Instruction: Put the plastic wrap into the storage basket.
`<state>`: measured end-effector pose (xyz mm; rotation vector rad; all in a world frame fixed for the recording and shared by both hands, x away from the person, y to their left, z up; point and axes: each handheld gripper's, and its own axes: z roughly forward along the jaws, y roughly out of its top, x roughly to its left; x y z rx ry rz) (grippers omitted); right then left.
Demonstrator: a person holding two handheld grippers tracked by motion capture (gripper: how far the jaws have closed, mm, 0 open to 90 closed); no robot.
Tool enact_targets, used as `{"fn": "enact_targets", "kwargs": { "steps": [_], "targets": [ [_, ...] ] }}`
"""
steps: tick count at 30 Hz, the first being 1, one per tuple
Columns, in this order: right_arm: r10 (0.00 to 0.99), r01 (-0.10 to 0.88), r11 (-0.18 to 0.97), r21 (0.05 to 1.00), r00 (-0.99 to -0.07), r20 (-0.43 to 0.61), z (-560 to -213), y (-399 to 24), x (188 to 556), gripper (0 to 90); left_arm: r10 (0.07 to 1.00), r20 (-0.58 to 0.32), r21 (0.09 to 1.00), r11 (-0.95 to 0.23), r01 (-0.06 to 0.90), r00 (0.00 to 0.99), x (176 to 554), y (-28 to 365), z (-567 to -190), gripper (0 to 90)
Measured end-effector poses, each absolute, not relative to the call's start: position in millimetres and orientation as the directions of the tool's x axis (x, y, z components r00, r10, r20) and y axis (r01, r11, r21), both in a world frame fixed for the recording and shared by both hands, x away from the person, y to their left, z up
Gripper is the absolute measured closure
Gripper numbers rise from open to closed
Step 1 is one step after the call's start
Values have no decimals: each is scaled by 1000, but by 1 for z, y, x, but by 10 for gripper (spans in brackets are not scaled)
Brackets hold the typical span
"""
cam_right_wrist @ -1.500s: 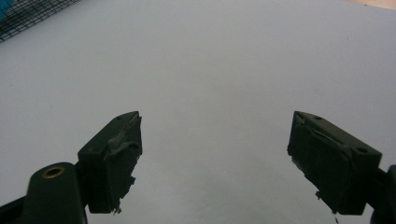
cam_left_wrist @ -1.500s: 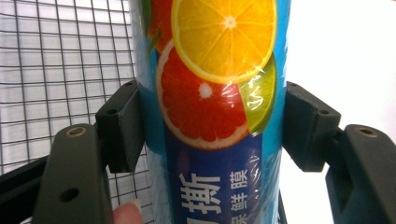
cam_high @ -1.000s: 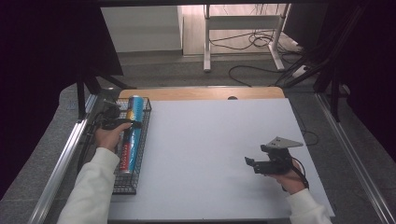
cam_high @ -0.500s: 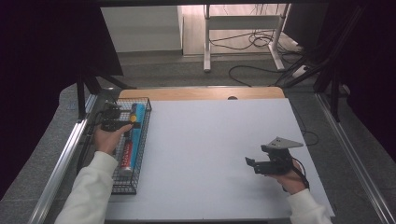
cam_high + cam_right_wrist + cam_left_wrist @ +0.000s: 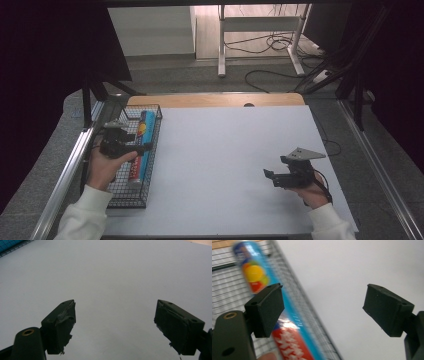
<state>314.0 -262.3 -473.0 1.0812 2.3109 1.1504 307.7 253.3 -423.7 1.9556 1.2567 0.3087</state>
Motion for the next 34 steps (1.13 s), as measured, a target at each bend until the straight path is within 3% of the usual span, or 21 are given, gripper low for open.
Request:
{"fn": "enact_targets", "kwargs": {
  "steps": [12,21,34],
  "targets": [
    [751,462,384,800,-660,20,-474,-259,302,172,751,-207,774,-266,574,628,268,199,-444,166],
    [754,433,360,826,-657,15,-483,-265,280,172,747,-177,755,-315,575,641,261,177,-462,168],
    [742,410,365,836,-670,5,-480,-267,280,160,742,-185,754,-314,578,644,257,171,-466,170]
  ]
}}
